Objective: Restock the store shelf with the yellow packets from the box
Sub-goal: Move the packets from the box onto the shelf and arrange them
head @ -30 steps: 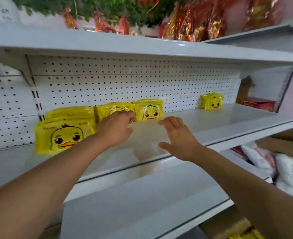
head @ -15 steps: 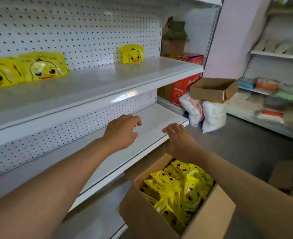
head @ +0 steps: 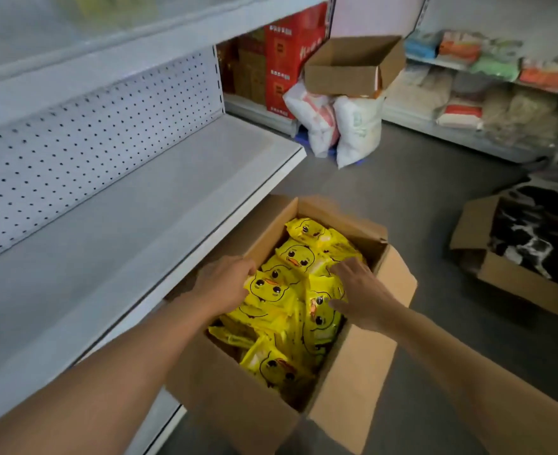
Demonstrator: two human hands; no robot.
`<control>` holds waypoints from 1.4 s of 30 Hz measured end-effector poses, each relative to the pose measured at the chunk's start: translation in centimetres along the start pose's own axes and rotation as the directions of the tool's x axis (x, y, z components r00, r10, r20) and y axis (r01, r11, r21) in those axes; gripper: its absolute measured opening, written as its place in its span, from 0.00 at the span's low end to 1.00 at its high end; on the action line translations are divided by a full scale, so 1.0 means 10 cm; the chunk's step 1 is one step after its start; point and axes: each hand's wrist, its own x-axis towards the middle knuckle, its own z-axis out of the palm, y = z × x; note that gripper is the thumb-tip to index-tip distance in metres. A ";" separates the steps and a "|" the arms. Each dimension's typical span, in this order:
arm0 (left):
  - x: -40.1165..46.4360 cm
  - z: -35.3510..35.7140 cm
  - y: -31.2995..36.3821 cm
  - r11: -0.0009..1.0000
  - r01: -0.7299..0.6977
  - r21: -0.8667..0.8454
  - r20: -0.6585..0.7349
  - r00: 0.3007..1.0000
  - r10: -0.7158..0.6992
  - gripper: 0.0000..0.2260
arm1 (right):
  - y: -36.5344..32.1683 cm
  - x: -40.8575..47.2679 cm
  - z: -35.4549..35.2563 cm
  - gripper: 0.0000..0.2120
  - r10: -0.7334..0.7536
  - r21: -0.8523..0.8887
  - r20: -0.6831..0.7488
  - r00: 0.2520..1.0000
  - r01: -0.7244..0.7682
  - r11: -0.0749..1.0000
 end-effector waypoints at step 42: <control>0.96 1.77 0.08 -0.125 0.614 -0.779 0.483 0.460 -0.745 0.14 | 0.97 1.30 0.81 0.26 0.217 0.133 0.206 0.954 -0.247 0.960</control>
